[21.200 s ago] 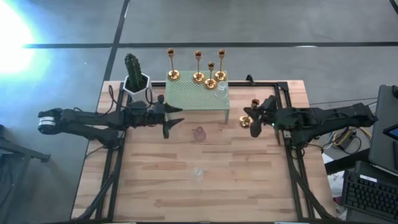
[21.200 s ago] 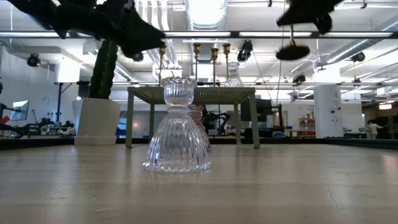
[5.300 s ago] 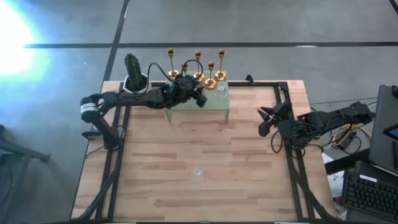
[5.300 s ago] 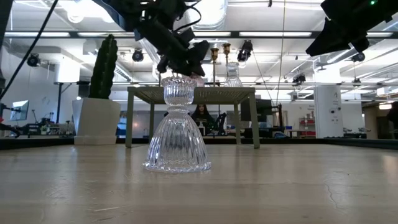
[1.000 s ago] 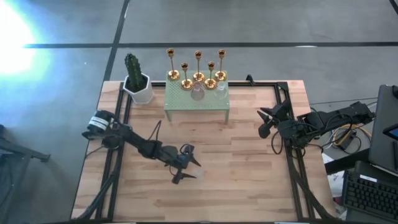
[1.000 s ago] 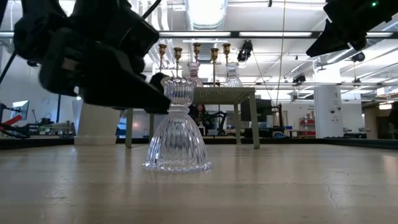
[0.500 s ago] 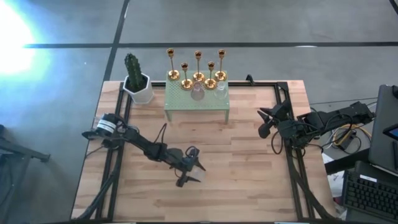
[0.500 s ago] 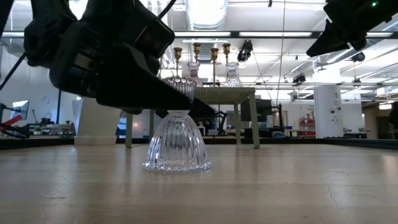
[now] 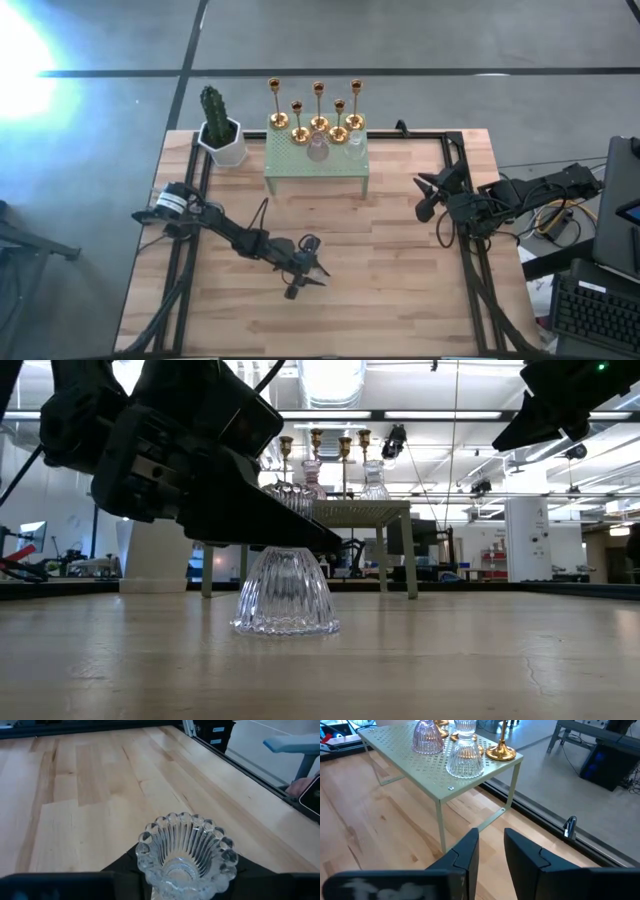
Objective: Pick & Place candle stick holders
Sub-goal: Put the transparent candle holder on the shelf
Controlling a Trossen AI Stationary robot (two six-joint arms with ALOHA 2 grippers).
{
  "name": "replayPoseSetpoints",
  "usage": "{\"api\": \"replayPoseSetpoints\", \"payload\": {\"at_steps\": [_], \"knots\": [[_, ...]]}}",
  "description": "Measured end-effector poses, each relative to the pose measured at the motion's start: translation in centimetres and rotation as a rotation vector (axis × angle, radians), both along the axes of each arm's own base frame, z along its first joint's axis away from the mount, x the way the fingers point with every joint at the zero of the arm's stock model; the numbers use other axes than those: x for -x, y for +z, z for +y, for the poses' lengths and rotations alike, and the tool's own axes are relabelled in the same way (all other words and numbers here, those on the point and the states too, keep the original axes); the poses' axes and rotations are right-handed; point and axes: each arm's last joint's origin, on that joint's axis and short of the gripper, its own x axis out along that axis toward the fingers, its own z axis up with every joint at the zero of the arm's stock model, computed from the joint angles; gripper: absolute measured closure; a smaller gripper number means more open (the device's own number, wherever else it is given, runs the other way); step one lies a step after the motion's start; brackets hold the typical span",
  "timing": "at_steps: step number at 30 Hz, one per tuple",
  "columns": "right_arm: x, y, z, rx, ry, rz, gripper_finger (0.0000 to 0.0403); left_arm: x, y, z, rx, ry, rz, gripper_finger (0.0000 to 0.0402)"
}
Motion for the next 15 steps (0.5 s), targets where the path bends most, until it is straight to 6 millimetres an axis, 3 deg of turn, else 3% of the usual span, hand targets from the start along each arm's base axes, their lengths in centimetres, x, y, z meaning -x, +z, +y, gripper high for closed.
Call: {"api": "replayPoseSetpoints", "payload": {"at_steps": [8,15], "knots": [[0.0,0.0,0.0,0.0,0.0,0.0,0.031,0.1,0.6,0.3,0.008,0.019,0.0,0.0274],[0.0,0.0,0.0,0.0,0.0,0.0,0.0324,1.2,5.6,1.5,-0.018,0.126,-0.039,0.0274]]}}
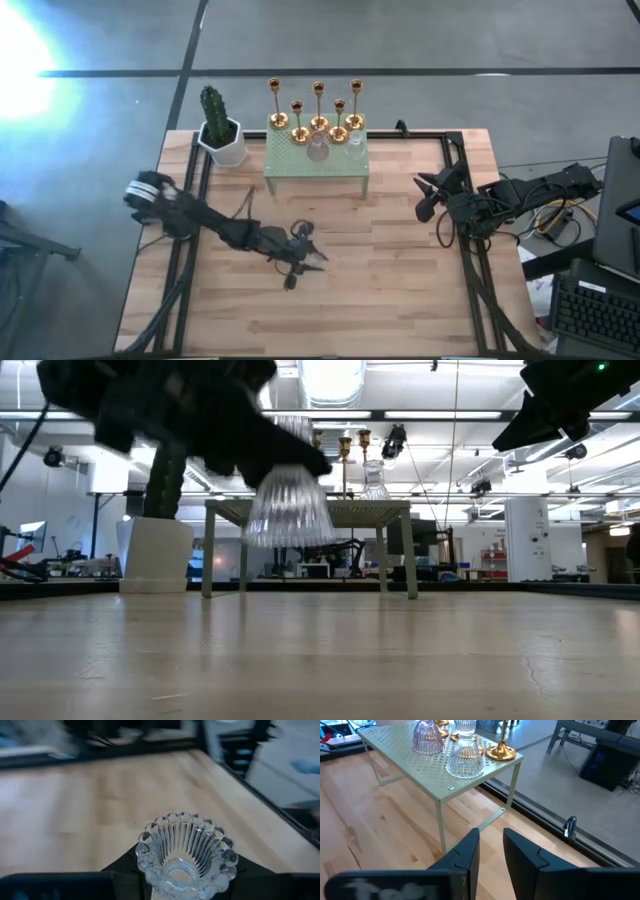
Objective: Pick & Place candle stick holders
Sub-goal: Put the transparent candle holder on the shelf
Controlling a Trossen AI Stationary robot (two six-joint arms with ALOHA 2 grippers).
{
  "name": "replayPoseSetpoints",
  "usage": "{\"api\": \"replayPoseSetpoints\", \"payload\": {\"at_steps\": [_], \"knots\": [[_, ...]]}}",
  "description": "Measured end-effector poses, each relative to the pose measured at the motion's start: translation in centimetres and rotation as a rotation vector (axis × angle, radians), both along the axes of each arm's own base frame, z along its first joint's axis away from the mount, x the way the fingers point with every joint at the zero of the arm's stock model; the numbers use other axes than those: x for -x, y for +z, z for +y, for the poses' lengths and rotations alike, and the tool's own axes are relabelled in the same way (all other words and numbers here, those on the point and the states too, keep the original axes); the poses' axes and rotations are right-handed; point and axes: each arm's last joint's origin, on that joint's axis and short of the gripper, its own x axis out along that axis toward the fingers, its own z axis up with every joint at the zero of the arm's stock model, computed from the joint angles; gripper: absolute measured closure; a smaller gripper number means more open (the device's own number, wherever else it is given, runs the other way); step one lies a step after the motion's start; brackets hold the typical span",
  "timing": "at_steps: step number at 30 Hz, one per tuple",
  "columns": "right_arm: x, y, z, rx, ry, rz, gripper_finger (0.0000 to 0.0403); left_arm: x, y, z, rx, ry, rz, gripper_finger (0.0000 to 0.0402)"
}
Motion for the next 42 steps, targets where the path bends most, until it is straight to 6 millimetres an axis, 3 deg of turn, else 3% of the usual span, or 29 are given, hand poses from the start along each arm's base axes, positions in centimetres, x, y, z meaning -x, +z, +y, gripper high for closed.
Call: {"api": "replayPoseSetpoints", "payload": {"at_steps": [7,11,14,25,31,42], "knots": [[0.0,0.0,0.0,0.0,0.0,0.001,0.0335,3.9,7.4,3.3,-0.106,0.434,-0.106,0.0274],[0.0,0.0,0.0,0.0,0.0,0.001,0.0331,6.4,10.5,5.9,-0.106,0.735,-0.176,0.0274],[0.0,0.0,0.0,0.0,0.0,0.001,0.0325,7.6,11.8,7.8,-0.093,0.852,-0.213,0.0274],[0.0,0.0,0.0,0.0,0.0,0.001,0.0311,7.6,13.3,14.5,-0.103,1.132,-0.088,0.0274],[0.0,0.0,0.0,0.0,0.0,0.001,0.0322,6.4,13.6,16.1,-0.11,1.18,-0.074,0.0274],[0.0,0.0,0.0,0.001,0.0,0.001,0.0332,5.2,11.6,18.3,-0.104,1.259,0.016,0.0274]]}}
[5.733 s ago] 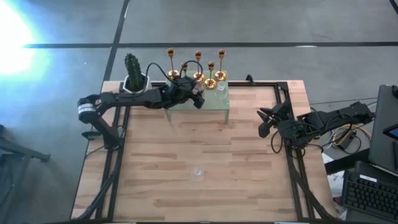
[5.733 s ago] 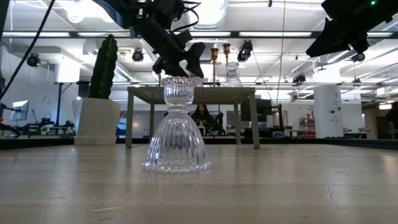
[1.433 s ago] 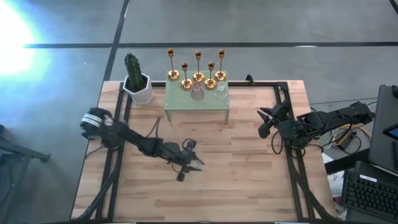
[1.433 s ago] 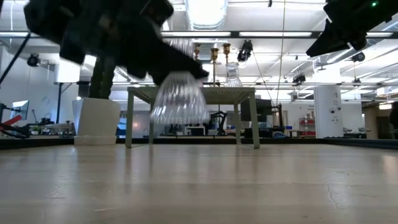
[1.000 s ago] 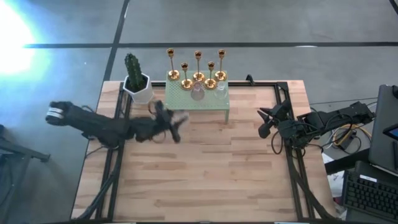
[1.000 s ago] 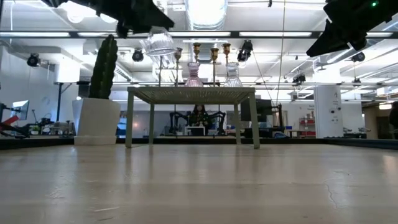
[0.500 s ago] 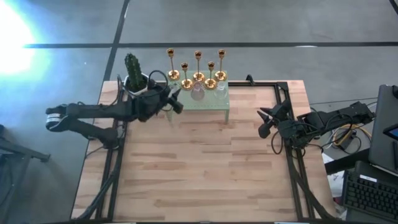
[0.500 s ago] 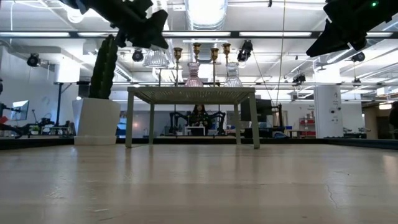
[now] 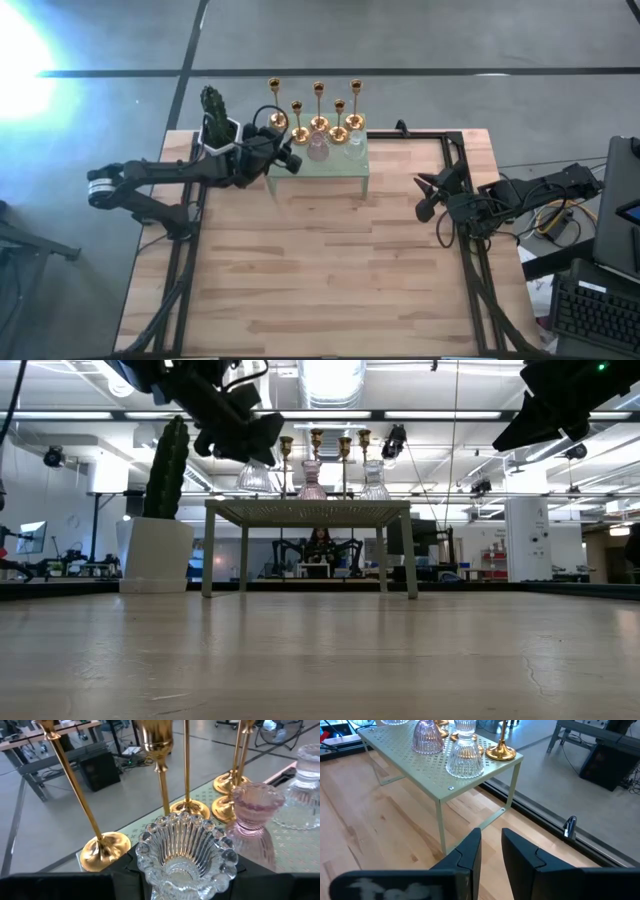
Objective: Pick & Place candle stick holders
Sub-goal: Put the transparent candle holder on the shelf
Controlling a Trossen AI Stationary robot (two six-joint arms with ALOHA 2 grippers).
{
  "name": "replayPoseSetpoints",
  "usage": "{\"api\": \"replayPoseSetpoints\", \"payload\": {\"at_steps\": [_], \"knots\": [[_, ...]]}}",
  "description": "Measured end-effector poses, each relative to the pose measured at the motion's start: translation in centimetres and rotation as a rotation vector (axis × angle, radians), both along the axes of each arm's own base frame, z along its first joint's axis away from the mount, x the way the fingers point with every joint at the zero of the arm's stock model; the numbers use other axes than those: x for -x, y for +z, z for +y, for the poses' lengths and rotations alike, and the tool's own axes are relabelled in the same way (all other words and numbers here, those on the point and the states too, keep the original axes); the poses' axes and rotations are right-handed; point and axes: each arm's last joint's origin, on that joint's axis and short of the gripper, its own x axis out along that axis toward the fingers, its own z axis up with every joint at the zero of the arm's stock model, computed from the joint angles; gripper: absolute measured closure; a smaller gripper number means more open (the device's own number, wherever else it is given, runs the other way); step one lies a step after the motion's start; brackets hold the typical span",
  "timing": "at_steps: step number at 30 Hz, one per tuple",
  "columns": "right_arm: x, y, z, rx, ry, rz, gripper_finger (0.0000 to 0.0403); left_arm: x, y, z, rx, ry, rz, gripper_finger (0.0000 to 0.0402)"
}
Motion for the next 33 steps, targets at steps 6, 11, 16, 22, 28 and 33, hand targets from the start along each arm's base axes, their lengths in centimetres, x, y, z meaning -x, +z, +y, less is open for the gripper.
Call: {"api": "replayPoseSetpoints", "payload": {"at_steps": [6,11,16,22,28,33], "knots": [[0.0,0.0,0.0,0.0,0.0,0.0,0.0321,0.0,-0.2,0.5,0.003,0.019,0.004,0.0274],[0.0,0.0,0.0,0.0,0.0,0.0,0.0314,0.3,-1.2,1.1,0.023,0.049,0.02,0.0274],[0.0,0.0,0.0,0.0,0.0,0.0,0.0313,0.6,-2.2,1.4,0.048,0.066,0.019,0.0274],[0.0,0.0,0.0,0.0,0.0,0.0,0.0325,0.7,-2.6,1.8,0.058,0.03,-0.032,0.0274],[0.0,0.0,0.0,0.0,0.0,0.0,0.0335,1.2,-3.0,2.3,0.074,0.053,-0.055,0.0274],[0.0,0.0,0.0,0.0,0.0,0.0,0.033,1.3,-3.0,2.5,0.077,0.058,-0.054,0.0274]]}}
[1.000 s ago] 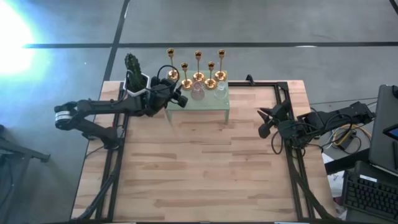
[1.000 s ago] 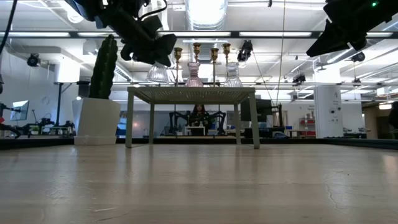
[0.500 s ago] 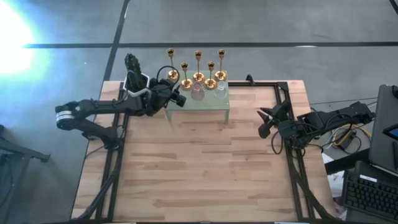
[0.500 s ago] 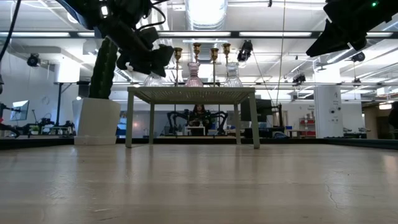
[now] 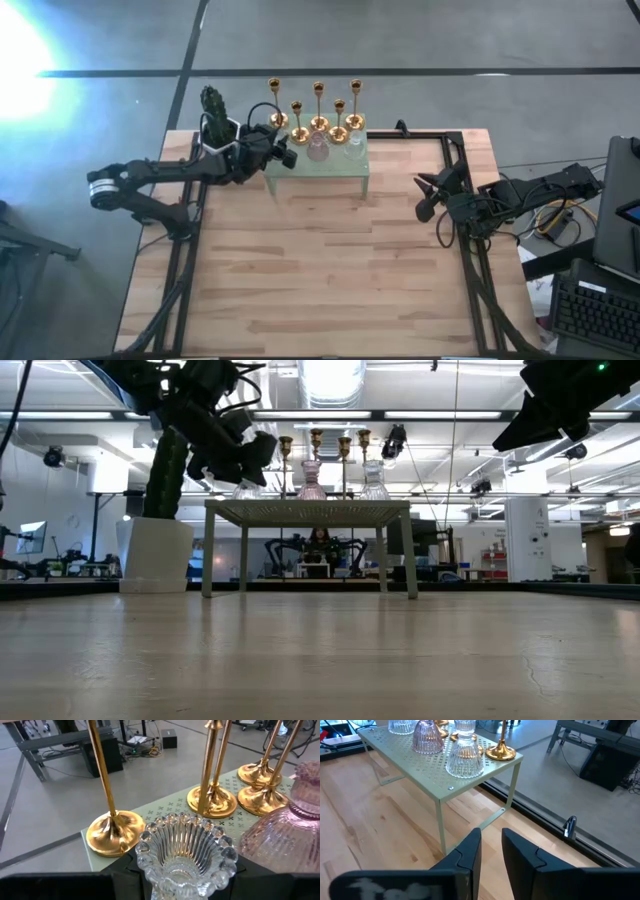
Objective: Pick & Place candle stick holders
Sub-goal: Put the transparent candle holder on the shelf
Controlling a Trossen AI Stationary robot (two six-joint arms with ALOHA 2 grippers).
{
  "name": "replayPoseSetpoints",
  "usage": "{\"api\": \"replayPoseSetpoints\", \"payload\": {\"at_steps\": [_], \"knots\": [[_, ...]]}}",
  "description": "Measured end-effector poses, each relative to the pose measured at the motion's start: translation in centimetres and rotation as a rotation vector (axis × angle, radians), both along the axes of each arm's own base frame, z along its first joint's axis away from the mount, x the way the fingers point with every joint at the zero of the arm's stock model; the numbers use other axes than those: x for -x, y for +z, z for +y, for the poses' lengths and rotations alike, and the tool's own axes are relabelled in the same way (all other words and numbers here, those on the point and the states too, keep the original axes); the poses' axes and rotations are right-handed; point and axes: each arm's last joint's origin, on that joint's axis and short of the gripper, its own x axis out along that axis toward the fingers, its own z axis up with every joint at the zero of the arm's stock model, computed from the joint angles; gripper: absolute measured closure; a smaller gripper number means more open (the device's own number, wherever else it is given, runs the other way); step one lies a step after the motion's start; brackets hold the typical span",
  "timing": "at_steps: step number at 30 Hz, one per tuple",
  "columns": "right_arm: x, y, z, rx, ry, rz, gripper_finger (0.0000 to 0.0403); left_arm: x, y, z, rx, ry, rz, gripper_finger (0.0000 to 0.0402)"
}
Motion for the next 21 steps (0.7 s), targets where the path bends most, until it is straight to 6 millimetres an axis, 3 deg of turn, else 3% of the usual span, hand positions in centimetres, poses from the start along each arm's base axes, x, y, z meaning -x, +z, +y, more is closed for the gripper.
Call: {"api": "replayPoseSetpoints", "payload": {"at_steps": [12,21], "knots": [[0.0,0.0,0.0,0.0,0.0,0.0,0.0312,0.21,-0.06,0.53,0.02,-0.021,-0.01,0.0274],[0.0,0.0,0.0,0.0,0.0,0.0,0.0325,0.23,-0.09,0.54,0.021,-0.02,-0.008,0.0274]]}}
